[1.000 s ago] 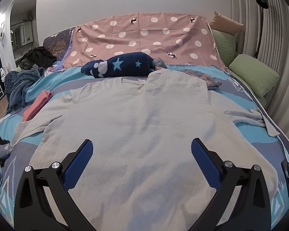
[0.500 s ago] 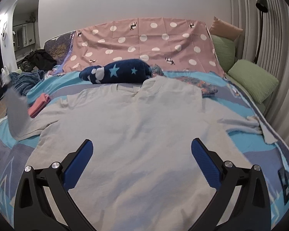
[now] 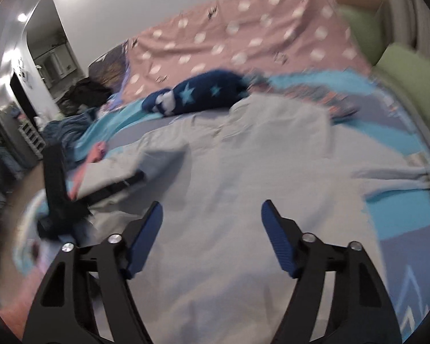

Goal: Fold small clothes

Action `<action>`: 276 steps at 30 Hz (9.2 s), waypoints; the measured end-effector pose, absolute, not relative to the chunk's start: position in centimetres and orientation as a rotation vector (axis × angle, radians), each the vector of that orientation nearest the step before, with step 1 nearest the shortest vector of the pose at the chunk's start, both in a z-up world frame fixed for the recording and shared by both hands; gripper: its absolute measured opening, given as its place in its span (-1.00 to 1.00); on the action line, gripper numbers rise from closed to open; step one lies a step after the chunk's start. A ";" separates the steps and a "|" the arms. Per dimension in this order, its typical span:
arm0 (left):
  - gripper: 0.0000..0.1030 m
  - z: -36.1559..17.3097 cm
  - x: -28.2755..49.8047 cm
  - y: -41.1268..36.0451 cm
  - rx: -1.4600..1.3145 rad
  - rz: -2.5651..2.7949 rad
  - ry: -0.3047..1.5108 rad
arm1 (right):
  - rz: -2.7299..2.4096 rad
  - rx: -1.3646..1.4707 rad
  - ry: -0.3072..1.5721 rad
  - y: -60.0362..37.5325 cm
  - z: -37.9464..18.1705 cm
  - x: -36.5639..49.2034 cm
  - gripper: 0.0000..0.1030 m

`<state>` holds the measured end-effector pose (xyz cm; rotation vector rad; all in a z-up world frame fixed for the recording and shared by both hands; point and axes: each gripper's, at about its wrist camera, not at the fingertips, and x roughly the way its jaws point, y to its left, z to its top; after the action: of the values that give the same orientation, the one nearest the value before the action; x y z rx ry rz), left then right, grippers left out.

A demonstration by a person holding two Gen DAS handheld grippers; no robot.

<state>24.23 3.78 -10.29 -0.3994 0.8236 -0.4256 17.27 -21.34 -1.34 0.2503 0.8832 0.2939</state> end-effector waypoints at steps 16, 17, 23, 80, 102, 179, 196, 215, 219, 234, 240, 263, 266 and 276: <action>-0.94 -11.0 23.1 4.1 -0.434 -0.478 0.808 | 0.414 0.534 1.383 -12.3 -9.6 32.3 0.39; -0.94 -10.8 23.0 4.1 -0.434 -0.488 0.800 | 0.390 0.534 1.372 -12.0 -9.5 32.6 0.32; -0.94 -8.7 22.5 2.9 -0.397 -0.530 0.749 | 0.446 0.417 1.159 -12.7 -4.0 31.7 -0.96; -0.21 -11.1 21.8 -13.5 -0.013 -0.525 0.910 | -0.621 -0.053 0.986 -56.9 -15.6 19.8 -0.29; 0.09 -7.0 19.4 -11.8 -0.204 -0.774 0.775 | 0.476 0.645 0.901 -38.0 -0.6 22.3 -0.96; -0.39 -8.1 23.8 9.3 -0.095 -0.195 0.943 | 0.168 -0.177 0.882 -35.6 -6.9 17.3 -0.96; -0.38 -10.3 23.4 -1.5 0.083 -0.425 0.947 | 0.568 -0.068 1.159 -22.8 -9.8 23.8 -0.79; -0.14 -7.6 17.9 -1.4 0.063 -0.508 0.891 | 0.428 0.386 1.063 -39.4 -9.3 11.6 -0.46; -0.03 -7.0 14.7 0.2 0.053 -0.496 0.855 | 0.430 0.434 1.026 -41.2 -9.2 7.9 -0.24; 0.18 -7.3 0.5 13.4 -0.161 -0.253 0.867 | 0.441 0.517 0.981 -42.6 -10.8 -5.9 -0.02; 0.22 -7.7 -3.5 15.3 -0.247 -0.283 0.884 | 0.451 0.484 0.974 -41.6 -11.3 -7.2 -0.01; -0.86 -8.8 -7.2 15.5 -0.292 -0.379 0.962 | 0.415 0.631 0.860 -42.6 -7.3 -14.5 -0.92; -0.86 -9.2 -7.2 15.4 -0.272 -0.376 0.979 | 0.268 0.550 0.996 -42.4 -10.1 -13.4 -0.92; -0.33 -4.7 -4.3 14.1 -0.191 -0.337 0.828 | 0.208 0.426 0.885 -41.0 -6.3 -6.1 -0.56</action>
<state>-4.29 14.10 -4.67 -0.1911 0.8282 -0.3369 -6.11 -40.99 -6.32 0.4261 0.8848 0.2077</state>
